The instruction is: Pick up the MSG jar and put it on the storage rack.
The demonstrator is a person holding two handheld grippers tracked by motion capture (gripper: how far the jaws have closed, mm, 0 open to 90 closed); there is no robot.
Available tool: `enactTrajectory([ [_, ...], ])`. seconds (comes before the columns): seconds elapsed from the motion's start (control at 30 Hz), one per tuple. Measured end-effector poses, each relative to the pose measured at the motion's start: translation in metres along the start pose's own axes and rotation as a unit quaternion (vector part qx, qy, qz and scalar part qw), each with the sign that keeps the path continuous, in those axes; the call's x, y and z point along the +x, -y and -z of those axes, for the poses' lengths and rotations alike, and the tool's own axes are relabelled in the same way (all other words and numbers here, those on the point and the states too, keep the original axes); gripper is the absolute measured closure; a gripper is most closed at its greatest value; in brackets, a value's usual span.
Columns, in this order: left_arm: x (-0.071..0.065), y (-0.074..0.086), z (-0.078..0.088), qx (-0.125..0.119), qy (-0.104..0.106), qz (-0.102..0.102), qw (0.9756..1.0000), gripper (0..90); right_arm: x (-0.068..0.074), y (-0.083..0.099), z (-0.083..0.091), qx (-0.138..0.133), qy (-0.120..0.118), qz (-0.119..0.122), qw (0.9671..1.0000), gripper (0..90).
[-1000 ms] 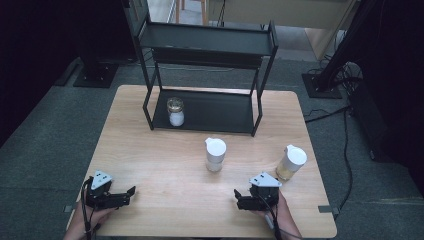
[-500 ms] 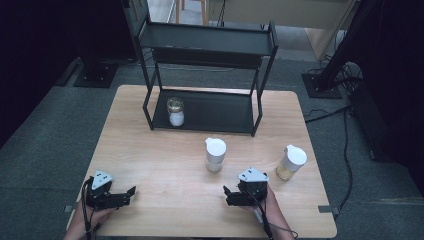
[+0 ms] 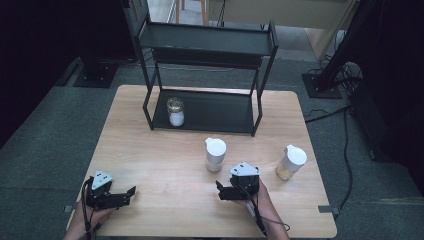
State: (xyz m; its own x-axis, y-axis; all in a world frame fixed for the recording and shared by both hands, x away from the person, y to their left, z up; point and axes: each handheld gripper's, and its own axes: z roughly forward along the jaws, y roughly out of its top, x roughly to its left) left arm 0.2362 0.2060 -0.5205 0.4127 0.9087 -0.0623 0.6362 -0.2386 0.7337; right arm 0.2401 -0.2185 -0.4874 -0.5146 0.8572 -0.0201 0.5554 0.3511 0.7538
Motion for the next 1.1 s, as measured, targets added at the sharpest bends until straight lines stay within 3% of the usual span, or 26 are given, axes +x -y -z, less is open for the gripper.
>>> enactTrajectory([
  [0.57,0.0,0.0,0.0,0.0,0.003,-0.002,1.0,1.6,0.002,-0.026,-0.006,-0.012,-0.002,0.009,0.9999,7.0],
  [1.1,0.0,0.0,0.0,-0.001,0.007,-0.001,1.0,1.6,0.002,-0.048,-0.012,-0.015,-0.022,0.014,0.9995,7.2],
])
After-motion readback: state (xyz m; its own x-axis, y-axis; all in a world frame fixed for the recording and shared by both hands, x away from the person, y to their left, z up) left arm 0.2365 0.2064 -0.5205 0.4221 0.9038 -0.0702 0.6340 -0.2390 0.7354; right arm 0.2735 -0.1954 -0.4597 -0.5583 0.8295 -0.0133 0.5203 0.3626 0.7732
